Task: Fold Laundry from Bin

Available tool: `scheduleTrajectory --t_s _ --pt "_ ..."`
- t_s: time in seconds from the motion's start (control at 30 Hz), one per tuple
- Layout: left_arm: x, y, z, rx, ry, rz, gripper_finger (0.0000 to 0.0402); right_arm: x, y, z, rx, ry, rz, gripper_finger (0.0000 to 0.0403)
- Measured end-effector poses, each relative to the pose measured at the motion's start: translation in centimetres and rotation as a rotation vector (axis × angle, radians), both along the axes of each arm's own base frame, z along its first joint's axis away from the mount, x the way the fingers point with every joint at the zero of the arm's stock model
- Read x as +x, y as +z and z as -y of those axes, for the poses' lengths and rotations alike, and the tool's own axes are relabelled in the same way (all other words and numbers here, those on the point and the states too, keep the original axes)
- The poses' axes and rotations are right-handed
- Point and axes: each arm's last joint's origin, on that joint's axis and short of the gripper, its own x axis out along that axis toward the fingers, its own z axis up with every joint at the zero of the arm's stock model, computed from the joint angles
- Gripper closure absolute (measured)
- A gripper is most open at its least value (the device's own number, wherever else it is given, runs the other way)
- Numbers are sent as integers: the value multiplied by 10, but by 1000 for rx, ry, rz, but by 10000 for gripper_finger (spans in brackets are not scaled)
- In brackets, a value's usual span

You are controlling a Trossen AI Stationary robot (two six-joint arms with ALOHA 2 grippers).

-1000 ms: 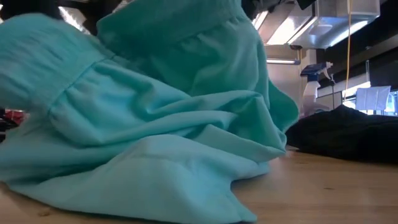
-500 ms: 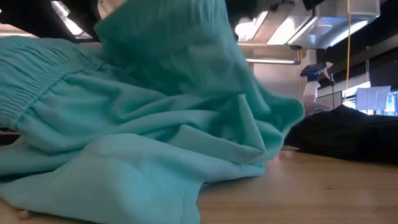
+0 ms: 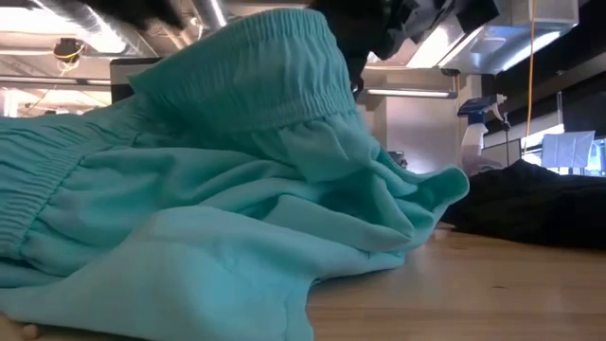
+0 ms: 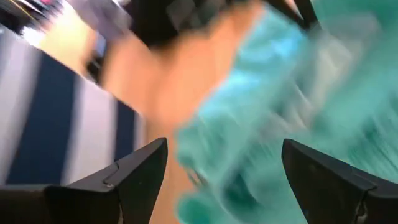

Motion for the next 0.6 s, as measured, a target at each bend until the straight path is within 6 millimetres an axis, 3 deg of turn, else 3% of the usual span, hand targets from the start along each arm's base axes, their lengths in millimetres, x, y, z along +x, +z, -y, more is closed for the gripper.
scheduleTrajectory --t_s 0.2,0.37,0.5,0.6 --pt "35 12 -18 -27 0 146 92 2 -9 -1 -1 10 -20 398" --pt "67 -22 -33 -134 -25 53 92 2 -11 -1 0 16 -29 398" --pt "82 -46 -26 -190 -105 -11 92 2 -11 -1 -9 25 -21 386" --pt "82 -57 -19 -210 -138 -69 92 1 -12 -2 -11 57 -31 352"
